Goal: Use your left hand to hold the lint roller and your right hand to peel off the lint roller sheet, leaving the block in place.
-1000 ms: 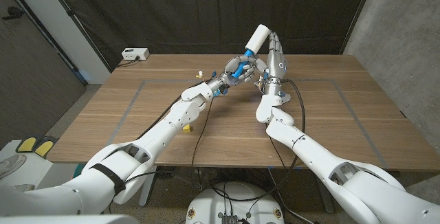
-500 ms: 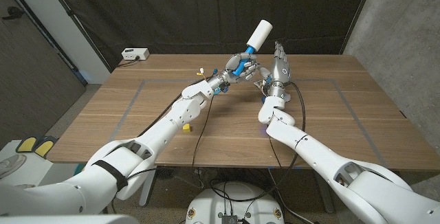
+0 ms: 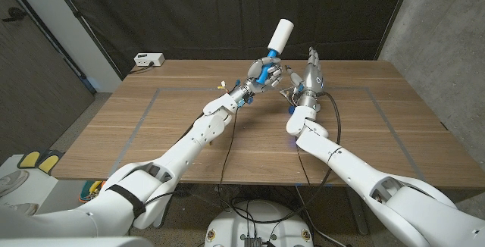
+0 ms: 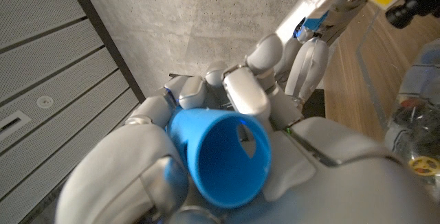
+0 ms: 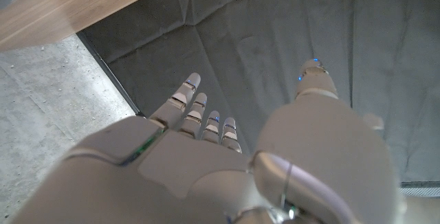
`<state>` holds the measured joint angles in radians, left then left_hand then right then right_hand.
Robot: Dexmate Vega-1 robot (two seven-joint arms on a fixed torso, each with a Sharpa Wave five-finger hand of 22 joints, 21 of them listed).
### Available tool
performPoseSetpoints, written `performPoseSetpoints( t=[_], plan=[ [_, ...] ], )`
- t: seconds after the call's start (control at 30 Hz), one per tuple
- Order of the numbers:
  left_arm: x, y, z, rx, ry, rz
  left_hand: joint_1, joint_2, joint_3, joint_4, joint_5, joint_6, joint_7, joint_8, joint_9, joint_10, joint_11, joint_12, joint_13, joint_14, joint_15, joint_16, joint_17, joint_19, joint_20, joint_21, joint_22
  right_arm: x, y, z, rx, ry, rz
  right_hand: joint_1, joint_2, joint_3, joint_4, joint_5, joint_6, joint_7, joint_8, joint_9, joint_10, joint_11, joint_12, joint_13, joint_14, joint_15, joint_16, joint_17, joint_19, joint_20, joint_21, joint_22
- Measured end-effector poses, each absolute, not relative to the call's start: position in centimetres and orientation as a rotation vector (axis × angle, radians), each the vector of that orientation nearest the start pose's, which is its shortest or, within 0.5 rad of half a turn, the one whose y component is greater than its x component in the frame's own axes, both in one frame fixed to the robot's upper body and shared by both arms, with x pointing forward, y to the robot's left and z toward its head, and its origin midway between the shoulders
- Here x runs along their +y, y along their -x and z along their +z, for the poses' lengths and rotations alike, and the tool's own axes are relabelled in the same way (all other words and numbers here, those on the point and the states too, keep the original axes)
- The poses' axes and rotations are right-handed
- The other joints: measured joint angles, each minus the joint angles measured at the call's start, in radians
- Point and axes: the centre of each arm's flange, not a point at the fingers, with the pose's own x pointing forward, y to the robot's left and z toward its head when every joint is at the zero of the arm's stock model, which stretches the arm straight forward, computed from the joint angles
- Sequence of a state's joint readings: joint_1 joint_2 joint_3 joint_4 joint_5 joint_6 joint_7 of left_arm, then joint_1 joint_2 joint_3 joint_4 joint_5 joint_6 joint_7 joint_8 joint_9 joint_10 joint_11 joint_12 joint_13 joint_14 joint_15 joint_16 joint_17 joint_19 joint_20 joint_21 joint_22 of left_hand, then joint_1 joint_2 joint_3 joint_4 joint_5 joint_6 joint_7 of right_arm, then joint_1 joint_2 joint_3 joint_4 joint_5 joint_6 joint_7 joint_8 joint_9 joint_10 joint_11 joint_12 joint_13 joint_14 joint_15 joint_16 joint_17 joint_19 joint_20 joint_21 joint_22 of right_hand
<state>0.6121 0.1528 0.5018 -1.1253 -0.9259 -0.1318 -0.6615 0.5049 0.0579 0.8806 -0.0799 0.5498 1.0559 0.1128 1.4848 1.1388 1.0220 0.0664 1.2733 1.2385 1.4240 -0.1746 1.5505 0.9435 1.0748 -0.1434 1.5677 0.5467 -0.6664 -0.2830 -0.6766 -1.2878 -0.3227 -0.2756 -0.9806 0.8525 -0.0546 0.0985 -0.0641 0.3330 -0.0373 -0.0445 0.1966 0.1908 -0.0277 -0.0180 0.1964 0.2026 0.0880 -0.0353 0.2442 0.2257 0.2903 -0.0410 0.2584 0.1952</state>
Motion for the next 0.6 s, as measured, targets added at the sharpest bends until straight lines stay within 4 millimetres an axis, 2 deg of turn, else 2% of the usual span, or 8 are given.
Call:
performPoseSetpoints(
  t=[0.33,0.6],
  plan=[
    [6.2,-63.2,1.6,-0.532,0.438,-1.075,0.000,0.000,0.000,0.000,0.000,0.000,0.000,0.010,0.007,0.000,0.000,0.000,-0.003,0.000,0.000,-0.004,-0.010,0.006,0.006,-0.004,-0.007,-17.4,-64.6,0.3,-0.750,0.650,-0.667,-0.018,-0.011,-0.023,0.004,0.004,0.008,-0.008,0.000,0.000,0.006,-0.006,0.004,0.000,0.000,0.000,0.000,0.000,0.000,0.000,0.000,0.000],
    [4.8,-63.5,2.0,-0.523,0.425,-1.216,0.000,0.000,0.000,0.000,0.000,0.000,0.000,0.016,0.008,0.000,0.000,0.000,-0.005,0.004,0.003,-0.001,-0.013,0.006,0.006,0.001,0.002,-17.4,-65.1,0.7,-0.768,0.594,-0.579,-0.022,-0.015,-0.034,0.004,0.007,0.022,-0.011,0.000,0.001,0.020,-0.013,0.007,0.000,0.000,0.000,0.000,0.000,0.000,0.000,-0.003,0.000]
  ],
)
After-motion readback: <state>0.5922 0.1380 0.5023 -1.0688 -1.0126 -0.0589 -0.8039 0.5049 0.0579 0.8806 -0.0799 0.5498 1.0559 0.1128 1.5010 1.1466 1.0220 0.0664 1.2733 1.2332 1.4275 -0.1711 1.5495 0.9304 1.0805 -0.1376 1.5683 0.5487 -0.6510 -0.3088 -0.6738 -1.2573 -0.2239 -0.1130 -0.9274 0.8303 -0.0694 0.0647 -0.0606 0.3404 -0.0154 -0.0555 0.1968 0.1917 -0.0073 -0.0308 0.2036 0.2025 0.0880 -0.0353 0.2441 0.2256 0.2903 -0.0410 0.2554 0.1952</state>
